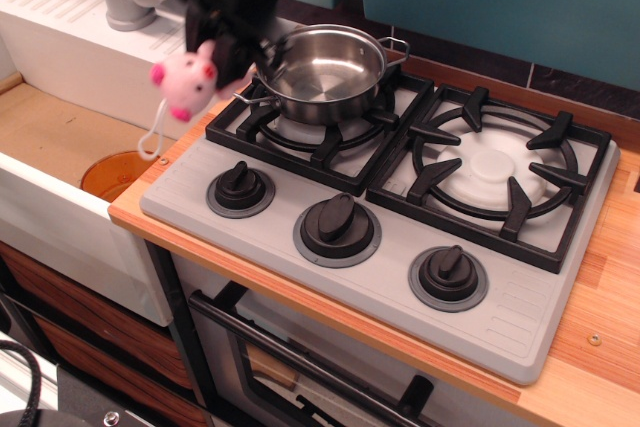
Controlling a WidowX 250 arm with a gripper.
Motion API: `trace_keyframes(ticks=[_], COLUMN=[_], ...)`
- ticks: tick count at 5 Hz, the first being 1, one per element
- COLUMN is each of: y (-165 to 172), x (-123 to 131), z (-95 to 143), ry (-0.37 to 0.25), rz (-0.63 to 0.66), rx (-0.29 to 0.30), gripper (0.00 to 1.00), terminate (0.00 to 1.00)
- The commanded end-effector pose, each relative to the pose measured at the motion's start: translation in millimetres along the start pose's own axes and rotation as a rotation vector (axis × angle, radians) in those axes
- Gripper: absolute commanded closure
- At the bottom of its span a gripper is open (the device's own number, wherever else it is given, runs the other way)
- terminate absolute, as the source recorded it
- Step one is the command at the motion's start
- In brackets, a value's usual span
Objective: Put stuffedpig in pan
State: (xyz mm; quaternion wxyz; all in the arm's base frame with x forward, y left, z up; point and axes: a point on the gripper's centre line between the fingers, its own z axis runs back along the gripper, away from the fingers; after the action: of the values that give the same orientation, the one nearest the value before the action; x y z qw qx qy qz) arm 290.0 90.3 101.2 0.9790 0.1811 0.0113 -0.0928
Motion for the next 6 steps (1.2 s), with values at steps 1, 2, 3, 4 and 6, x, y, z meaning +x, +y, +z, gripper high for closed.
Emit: trace_keyframes(ticks=[1,2,3,4,6], y=[3.4,1.6,2.9,2.1,-2.2], x=[45.0,69.4,90.1,97.9,96.7], z=[48.5,55.6,55.4,49.9,45.4], ry=[-0.067,-0.073,-0.08,-0.089,-0.11], rz=[-0.003,-0.025,-0.054,-0.066,-0.064], rx=[0.008,0.001,-0.024,-0.046,-0.038], gripper=[1.0,1.0,1.0,1.0,0.0], terminate=[0.0,0.0,0.0,0.0,0.0])
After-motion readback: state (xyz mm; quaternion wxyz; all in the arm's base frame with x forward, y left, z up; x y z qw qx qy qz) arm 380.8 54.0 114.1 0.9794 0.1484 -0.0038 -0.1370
